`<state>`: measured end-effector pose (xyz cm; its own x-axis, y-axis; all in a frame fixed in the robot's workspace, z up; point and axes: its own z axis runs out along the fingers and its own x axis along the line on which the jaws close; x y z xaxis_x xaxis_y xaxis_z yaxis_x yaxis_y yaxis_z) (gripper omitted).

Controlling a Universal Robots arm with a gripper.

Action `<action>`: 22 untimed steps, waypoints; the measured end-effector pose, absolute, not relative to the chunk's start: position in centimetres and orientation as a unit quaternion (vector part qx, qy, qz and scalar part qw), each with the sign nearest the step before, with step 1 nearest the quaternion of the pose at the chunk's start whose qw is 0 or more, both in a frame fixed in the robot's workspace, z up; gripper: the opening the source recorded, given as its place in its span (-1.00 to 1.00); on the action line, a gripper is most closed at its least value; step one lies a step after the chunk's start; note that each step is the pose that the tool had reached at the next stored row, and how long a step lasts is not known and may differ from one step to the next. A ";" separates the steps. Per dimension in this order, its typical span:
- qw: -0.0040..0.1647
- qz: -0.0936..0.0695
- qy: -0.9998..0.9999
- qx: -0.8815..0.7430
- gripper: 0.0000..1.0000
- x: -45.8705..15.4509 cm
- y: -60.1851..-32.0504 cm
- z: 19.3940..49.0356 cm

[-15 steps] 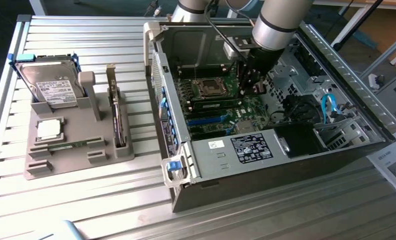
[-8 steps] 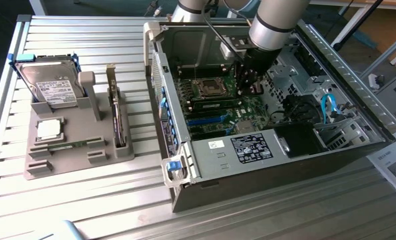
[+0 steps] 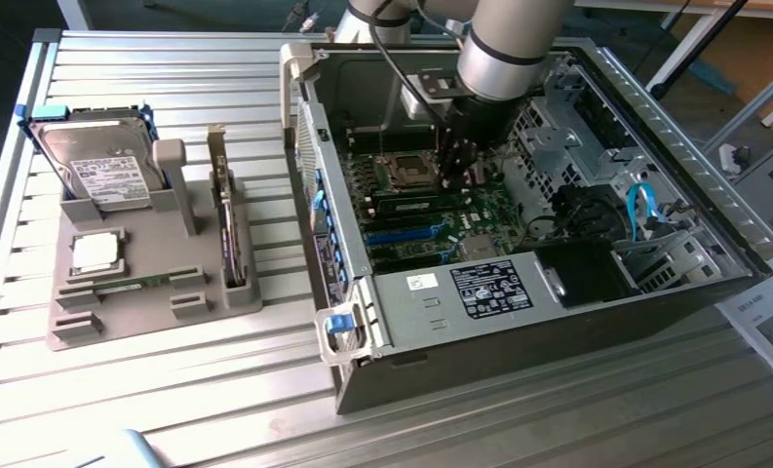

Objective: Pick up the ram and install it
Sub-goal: 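Press down the ram until it locks into place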

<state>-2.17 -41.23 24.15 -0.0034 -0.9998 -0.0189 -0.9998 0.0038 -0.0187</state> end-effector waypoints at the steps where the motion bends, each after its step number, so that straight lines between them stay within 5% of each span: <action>1: 0.013 0.000 0.708 -0.706 -0.80 -2.6 -41.2 24.1; 22: 0.014 -0.001 0.708 -0.706 -0.80 -4.6 -41.2 23.5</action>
